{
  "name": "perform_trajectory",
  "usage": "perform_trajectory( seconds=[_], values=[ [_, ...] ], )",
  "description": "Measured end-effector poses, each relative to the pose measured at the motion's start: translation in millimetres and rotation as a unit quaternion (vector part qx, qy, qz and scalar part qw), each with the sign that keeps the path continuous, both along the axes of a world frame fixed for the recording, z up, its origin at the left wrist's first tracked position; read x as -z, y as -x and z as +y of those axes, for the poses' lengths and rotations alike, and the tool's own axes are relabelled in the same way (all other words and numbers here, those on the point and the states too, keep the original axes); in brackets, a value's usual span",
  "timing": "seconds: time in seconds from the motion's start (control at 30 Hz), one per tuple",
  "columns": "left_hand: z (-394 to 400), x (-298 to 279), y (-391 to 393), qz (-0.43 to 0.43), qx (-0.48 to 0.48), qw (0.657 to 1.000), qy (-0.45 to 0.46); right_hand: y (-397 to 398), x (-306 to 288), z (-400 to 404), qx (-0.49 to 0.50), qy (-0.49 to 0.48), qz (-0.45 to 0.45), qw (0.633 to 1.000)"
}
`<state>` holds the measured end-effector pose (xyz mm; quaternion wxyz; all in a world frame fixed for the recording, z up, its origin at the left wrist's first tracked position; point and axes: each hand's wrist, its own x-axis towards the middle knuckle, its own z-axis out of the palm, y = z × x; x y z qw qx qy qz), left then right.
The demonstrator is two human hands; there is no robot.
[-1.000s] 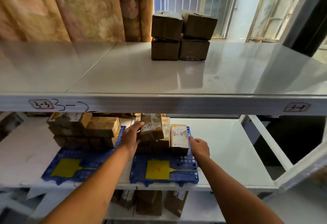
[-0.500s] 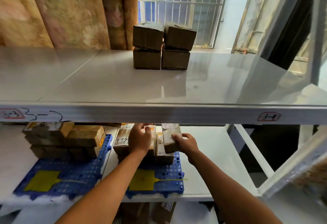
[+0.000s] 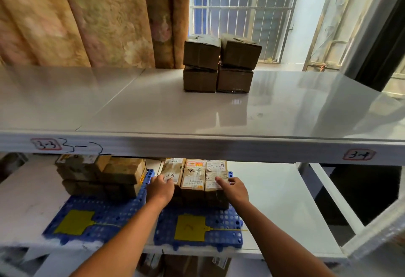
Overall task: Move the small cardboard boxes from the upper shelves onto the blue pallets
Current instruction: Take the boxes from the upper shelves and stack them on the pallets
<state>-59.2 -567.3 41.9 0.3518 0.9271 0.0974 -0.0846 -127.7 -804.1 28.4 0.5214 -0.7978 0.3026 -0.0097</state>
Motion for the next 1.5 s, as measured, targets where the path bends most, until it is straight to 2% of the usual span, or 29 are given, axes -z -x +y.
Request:
perform_trajectory(
  seconds=[0.2, 0.53, 0.83, 1.03, 1.2, 1.33, 1.5],
  values=[
    [5, -22, 12, -0.032, 0.047, 0.998, 0.001, 15, -29, -8, 0.057, 0.047, -0.006, 0.997],
    [-3, -112, 57, -0.145, 0.214, 0.965, 0.043, 62, -117, 31, 0.026, 0.179, -0.040, 0.983],
    [5, -148, 111, -0.113, 0.285, 0.950, 0.049, 108, -163, 102, -0.029, 0.238, -0.041, 0.970],
    [40, -182, 162, -0.155, 0.271, 0.948, 0.067, 157, -204, 128, -0.065, 0.268, -0.084, 0.957],
    [62, -225, 199, -0.282, 0.218, 0.927, 0.118, 199, -243, 132, -0.080, 0.293, -0.157, 0.940],
    [64, -253, 218, -0.383, 0.175, 0.899, 0.118, 219, -271, 131, -0.067, 0.301, -0.221, 0.925],
    [52, -284, 202, -0.402, 0.157, 0.889, 0.155, 204, -309, 120, 0.013, 0.294, -0.335, 0.895]
  ],
)
